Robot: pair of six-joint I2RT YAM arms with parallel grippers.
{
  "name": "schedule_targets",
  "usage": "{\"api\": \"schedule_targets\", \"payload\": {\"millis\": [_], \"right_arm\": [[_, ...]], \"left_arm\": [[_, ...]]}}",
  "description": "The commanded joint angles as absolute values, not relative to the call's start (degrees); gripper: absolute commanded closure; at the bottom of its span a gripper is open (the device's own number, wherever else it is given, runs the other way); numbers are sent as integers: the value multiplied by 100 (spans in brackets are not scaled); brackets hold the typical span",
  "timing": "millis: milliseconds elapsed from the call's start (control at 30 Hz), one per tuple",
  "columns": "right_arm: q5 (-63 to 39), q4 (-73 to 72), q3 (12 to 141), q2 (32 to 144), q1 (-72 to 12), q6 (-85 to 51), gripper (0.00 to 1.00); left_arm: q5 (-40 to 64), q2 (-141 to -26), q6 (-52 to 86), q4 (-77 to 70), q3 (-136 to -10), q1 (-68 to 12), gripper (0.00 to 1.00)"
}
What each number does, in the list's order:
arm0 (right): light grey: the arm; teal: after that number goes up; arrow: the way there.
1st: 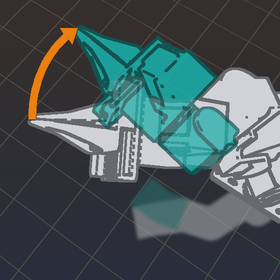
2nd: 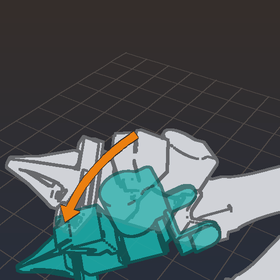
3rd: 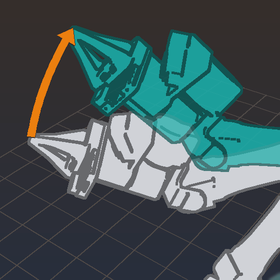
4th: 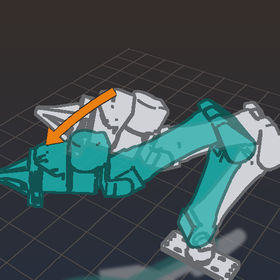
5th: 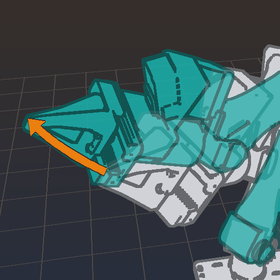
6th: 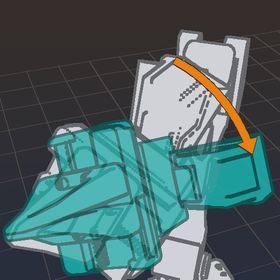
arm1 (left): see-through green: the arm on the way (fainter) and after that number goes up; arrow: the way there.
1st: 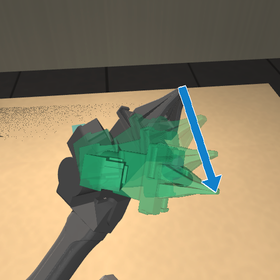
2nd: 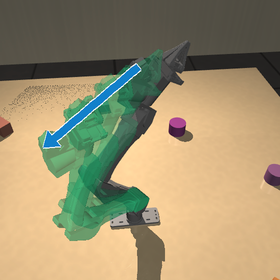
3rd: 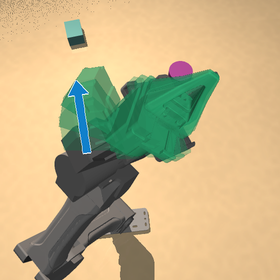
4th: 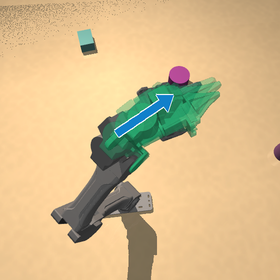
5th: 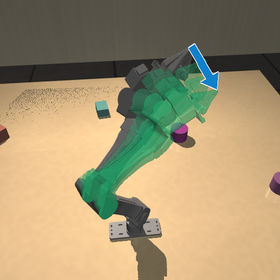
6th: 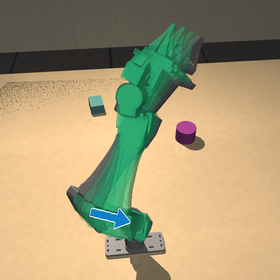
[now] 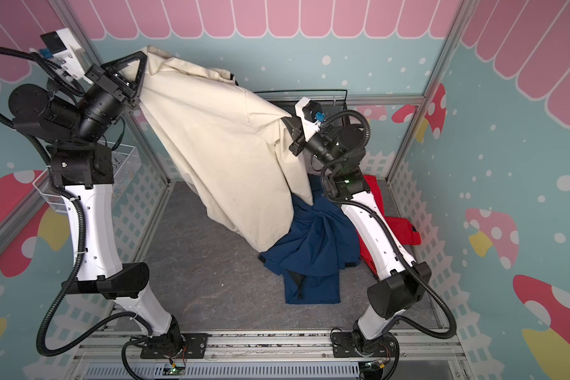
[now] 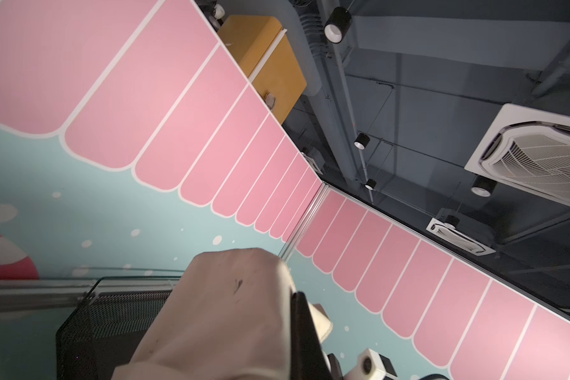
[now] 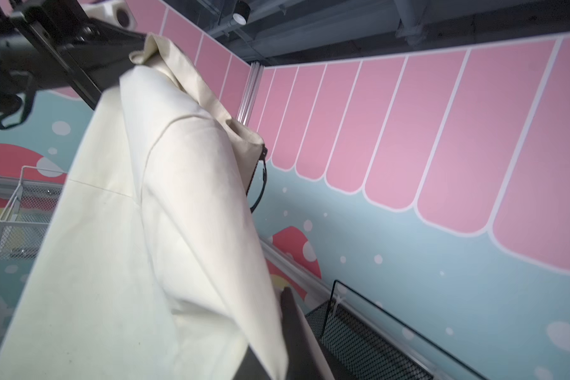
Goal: Unzip the jacket
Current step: Flatten out the jacket at the center of the board.
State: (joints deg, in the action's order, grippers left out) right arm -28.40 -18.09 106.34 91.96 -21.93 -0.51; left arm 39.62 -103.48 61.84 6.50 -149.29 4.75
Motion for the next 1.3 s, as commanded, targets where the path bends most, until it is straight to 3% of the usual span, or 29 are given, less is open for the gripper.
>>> {"api": "schedule_targets", "payload": {"millis": [0, 233, 367, 567, 600, 700, 767, 800, 967, 1067, 1267], "right_arm": [[-2488, -1238, 10705, 9020, -2180, 419, 100], [-3945, -1290, 9355, 8562, -2453, -55, 100], [-4086, -1036, 8670, 8564, -3507, 507, 100], [-4340, -1007, 8854, 9082, -4934, 677, 100], [-4267, -995, 8934, 9128, -4990, 691, 91], [-3466, -801, 9088, 9094, -4904, 968, 48], [-3162, -553, 9178, 9032, -4642, 1048, 29], [-3259, -473, 9202, 9012, -4441, 1001, 25], [-3681, -485, 9076, 8866, -3310, 452, 19], [-3735, -434, 9140, 8932, -3007, 531, 15], [-4421, -325, 9874, 9515, -2572, 345, 15]], "left_arm": [[3746, -10383, 6655, -119, -15005, 547, 100], [4088, -10971, 6913, -231, -15104, 450, 100], [4268, -11245, 6811, -218, -15122, 401, 100], [4525, -11449, 6611, -159, -15187, 403, 100], [4608, -11461, 6612, -163, -15187, 404, 100], [4932, -11401, 6593, -255, -15059, 415, 100], [5183, -11230, 6483, -312, -14772, 422, 100], [5291, -11140, 6398, -286, -14625, 431, 100], [5597, -10493, 5922, -351, -13343, 446, 100], [5709, -10260, 5805, -503, -12789, 433, 100], [6354, -10274, 6217, -1137, -12472, 354, 100]]}}
